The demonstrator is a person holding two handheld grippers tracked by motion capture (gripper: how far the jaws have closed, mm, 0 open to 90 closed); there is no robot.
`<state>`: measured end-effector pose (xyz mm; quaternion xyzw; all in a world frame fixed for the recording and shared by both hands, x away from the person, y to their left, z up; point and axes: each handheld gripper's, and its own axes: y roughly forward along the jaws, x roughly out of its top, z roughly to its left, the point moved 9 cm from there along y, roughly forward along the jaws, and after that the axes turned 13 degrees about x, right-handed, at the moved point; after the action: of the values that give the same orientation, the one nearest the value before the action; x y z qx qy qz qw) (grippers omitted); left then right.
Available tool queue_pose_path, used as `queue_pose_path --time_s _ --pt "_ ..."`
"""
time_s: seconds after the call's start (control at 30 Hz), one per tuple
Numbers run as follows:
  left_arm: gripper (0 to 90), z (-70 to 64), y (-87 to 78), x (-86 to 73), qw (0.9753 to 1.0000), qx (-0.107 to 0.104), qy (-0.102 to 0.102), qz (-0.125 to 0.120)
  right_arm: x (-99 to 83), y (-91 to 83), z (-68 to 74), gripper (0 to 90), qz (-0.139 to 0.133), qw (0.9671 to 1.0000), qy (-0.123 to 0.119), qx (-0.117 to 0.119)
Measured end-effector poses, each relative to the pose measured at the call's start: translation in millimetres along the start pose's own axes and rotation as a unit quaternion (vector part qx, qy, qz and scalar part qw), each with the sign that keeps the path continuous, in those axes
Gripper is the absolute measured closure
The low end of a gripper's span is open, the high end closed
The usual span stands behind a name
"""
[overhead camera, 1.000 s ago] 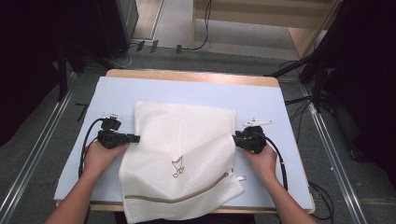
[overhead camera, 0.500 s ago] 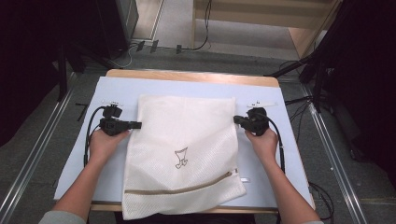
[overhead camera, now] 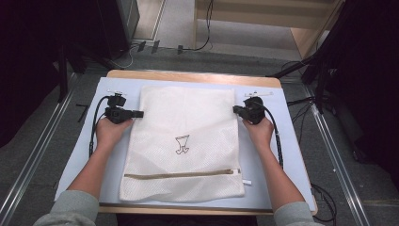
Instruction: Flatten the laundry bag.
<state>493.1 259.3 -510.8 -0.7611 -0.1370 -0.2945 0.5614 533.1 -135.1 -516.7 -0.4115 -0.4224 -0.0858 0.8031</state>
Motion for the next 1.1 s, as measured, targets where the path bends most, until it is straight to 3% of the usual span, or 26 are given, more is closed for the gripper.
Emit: queue_pose_path --time_s 0.1,0.17,0.27,0.33,0.4,0.47,0.57,0.7,0.73,0.8,0.87,0.97,1.0,1.1 --pt "82.8 -0.5 0.2 0.2 1.0 -0.001 -0.001 -0.002 3.0 -1.1 -2.2 80.7 -0.011 0.9999 0.011 -0.001" --pt "71.7 -3.9 -4.8 1.6 0.9999 -0.009 -0.004 -0.01 7.2 -5.9 0.1 70.8 -0.026 0.9993 0.025 0.01" --pt "59.7 -7.6 -11.7 1.2 0.9998 -0.013 0.006 -0.014 10.6 -17.3 6.3 65.0 -0.032 0.9988 0.03 0.021" --pt "55.4 -13.1 -26.2 -3.0 0.9994 -0.009 0.024 -0.022 10.1 -26.8 13.8 63.3 -0.029 0.9992 0.018 0.02" --pt "52.5 -14.5 -30.4 -5.6 0.9995 -0.011 0.02 -0.023 9.2 -33.4 19.8 62.6 -0.029 0.9994 0.004 0.017" --pt "52.4 -19.3 -42.5 -17.4 0.9994 -0.022 0.016 -0.019 1.4 -46.9 39.7 61.2 -0.029 0.9991 -0.006 0.031" --pt "51.5 -22.6 -52.9 -31.1 0.9994 -0.017 0.024 -0.017 -11.0 -59.0 59.3 59.3 -0.022 0.9988 -0.02 0.039" --pt "49.8 -23.8 -58.7 -44.1 0.9995 -0.011 0.026 -0.011 -31.2 -70.2 77.4 54.6 -0.013 0.9984 -0.025 0.049" --pt "49.8 -23.7 -60.0 -55.8 0.9995 -0.006 0.03 0.0 -37.4 -71.4 80.5 53.5 -0.012 0.9983 -0.028 0.049" --pt "49.6 -22.8 -57.9 -63.5 0.9995 -0.002 0.03 0.009 -51.9 -71.6 85.4 51.7 -0.001 0.9984 -0.027 0.049" --pt "49.7 -18.4 -53.7 -67.8 0.9991 0.01 0.036 0.02 -61.3 -69.1 87.8 54.8 0.011 0.9982 -0.021 0.055" --pt "50.8 -16.2 -48.2 -67.8 0.9995 -0.001 0.016 0.027 -69.4 -64.1 88.2 60.2 0.029 0.9976 -0.015 0.061" --pt "53.1 -16.7 -43.0 -68.7 0.9993 -0.008 0.009 0.036 -73.0 -59.6 84.9 66.7 0.042 0.9971 -0.01 0.063" --pt "58.4 -20.3 -37.6 -66.7 0.9992 -0.012 0.01 0.037 -78.3 -53.0 80.3 75.0 0.059 0.9954 0.01 0.075"
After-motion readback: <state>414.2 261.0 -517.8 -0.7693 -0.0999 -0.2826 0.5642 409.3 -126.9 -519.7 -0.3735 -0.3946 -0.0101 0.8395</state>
